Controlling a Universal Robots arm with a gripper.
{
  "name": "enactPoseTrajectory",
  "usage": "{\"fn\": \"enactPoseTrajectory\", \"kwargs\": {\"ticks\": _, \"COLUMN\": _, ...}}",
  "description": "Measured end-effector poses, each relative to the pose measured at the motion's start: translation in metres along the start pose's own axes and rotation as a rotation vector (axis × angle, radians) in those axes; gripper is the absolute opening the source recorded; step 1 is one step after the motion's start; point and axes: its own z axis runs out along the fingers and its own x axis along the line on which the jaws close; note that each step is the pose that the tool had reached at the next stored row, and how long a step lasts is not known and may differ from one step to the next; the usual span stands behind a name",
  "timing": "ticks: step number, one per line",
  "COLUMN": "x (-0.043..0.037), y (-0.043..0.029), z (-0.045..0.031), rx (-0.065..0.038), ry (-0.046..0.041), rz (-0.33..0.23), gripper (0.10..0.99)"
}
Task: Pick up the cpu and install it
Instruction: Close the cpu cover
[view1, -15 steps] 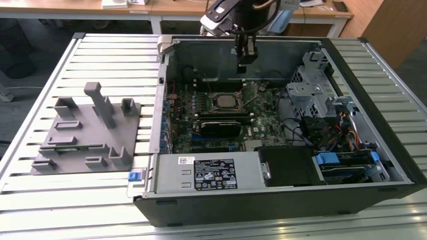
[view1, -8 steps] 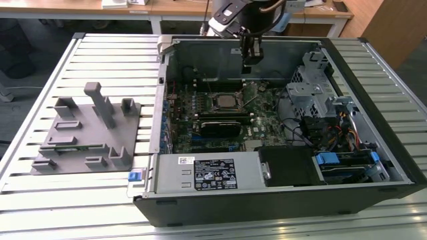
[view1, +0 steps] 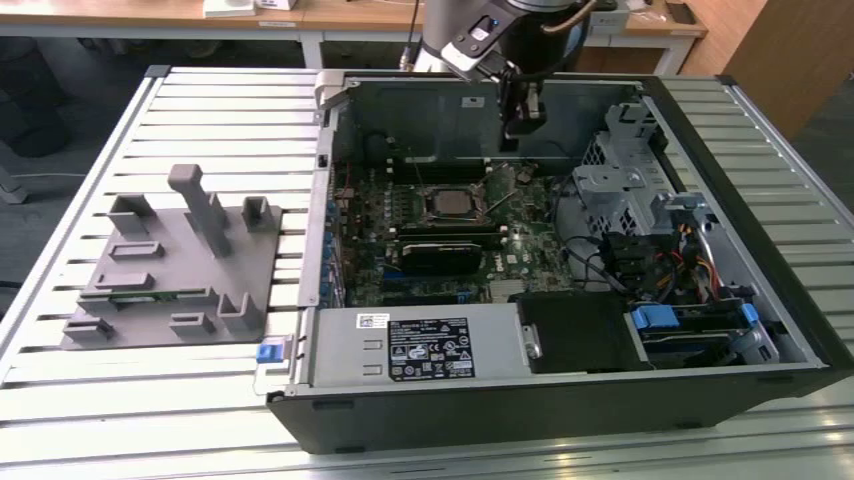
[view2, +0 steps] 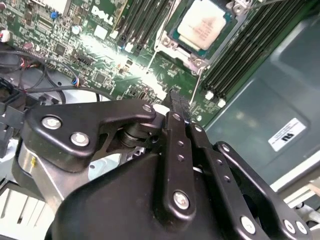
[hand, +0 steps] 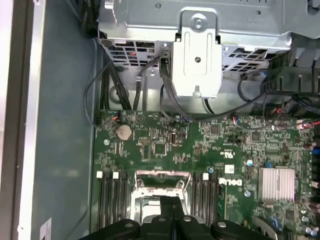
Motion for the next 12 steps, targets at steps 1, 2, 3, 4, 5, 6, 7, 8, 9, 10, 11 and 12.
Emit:
{"fn": "enactPoseTrajectory", "kwargs": {"ticks": 1, "x": 0.0000, "y": 0.0010, "z": 0.0018, "rx": 0.000, "ry": 0.0001, "rz": 0.000, "gripper": 0.106}}
{"fn": "enactPoseTrajectory", "kwargs": {"ticks": 2, "x": 0.0000, "y": 0.0020, "z": 0.0036, "rx": 0.001, "ry": 0.0000, "rz": 0.000, "gripper": 0.106}}
{"fn": "enactPoseTrajectory", "kwargs": {"ticks": 3, "x": 0.0001, "y": 0.0030, "z": 0.0054, "rx": 0.001, "ry": 0.0000, "rz": 0.000, "gripper": 0.106}}
{"fn": "enactPoseTrajectory", "kwargs": {"ticks": 4, "x": 0.0001, "y": 0.0040, "z": 0.0074, "rx": 0.001, "ry": 0.0001, "rz": 0.000, "gripper": 0.106}}
{"fn": "enactPoseTrajectory", "kwargs": {"ticks": 5, "x": 0.0001, "y": 0.0053, "z": 0.0092, "rx": 0.002, "ry": 0.0001, "rz": 0.000, "gripper": 0.106}}
{"fn": "enactPoseTrajectory", "kwargs": {"ticks": 6, "x": 0.0002, "y": 0.0069, "z": 0.0111, "rx": 0.002, "ry": 0.0003, "rz": 0.000, "gripper": 0.106}}
{"fn": "enactPoseTrajectory", "kwargs": {"ticks": 7, "x": 0.0001, "y": 0.0088, "z": 0.0127, "rx": 0.003, "ry": 0.0002, "rz": 0.000, "gripper": 0.106}}
{"fn": "enactPoseTrajectory", "kwargs": {"ticks": 8, "x": 0.0001, "y": 0.0110, "z": 0.0141, "rx": 0.003, "ry": 0.0002, "rz": 0.000, "gripper": 0.106}}
{"fn": "enactPoseTrajectory", "kwargs": {"ticks": 9, "x": 0.0002, "y": 0.0130, "z": 0.0153, "rx": 0.003, "ry": 0.0001, "rz": 0.000, "gripper": 0.106}}
{"fn": "enactPoseTrajectory", "kwargs": {"ticks": 10, "x": 0.0005, "y": 0.0148, "z": 0.0163, "rx": 0.003, "ry": 0.0001, "rz": 0.000, "gripper": 0.106}}
{"fn": "enactPoseTrajectory", "kwargs": {"ticks": 11, "x": 0.0008, "y": 0.0157, "z": 0.0170, "rx": 0.003, "ry": 0.0001, "rz": 0.000, "gripper": 0.106}}
{"fn": "enactPoseTrajectory", "kwargs": {"ticks": 12, "x": 0.0010, "y": 0.0165, "z": 0.0178, "rx": 0.003, "ry": 0.0001, "rz": 0.000, "gripper": 0.106}}
